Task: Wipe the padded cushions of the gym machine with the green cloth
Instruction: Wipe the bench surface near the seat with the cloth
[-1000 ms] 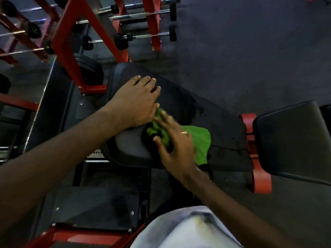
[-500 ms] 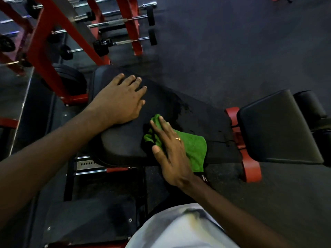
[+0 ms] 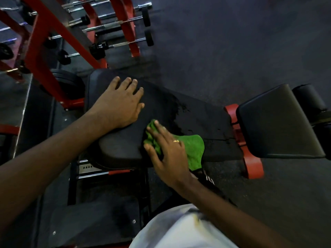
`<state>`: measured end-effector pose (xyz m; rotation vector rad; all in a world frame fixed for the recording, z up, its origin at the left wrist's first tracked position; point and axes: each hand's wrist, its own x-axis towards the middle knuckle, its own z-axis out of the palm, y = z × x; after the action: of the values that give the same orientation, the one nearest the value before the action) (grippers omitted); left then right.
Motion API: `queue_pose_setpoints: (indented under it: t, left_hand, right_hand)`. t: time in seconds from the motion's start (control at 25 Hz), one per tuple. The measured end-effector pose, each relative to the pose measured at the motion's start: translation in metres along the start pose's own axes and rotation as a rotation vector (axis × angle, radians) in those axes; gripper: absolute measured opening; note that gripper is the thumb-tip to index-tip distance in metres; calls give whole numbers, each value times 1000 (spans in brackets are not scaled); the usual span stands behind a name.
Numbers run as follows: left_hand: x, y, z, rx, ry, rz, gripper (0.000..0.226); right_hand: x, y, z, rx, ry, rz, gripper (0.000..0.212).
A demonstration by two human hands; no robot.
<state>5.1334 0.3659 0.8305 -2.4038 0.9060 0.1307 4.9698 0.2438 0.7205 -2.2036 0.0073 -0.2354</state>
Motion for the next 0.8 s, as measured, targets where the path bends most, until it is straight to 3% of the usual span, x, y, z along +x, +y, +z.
queue_pose_setpoints:
  t: [0.12,0.44,0.68,0.8]
  left_hand:
    - [7,11,1,-14,-3,-17,64]
    - [10,16,9,-12,58,-1,68]
    - [13,19,13,-5,49,-15,69]
    - [12,18,10,-38,55,-29,68]
  right_hand:
    - [-2,15,-2,51,4,-11,51]
    - [85,60,1,73,106,388,44]
    - [34,35,0,15,-50,149,68]
    - [77,53,9,-2,24,192,61]
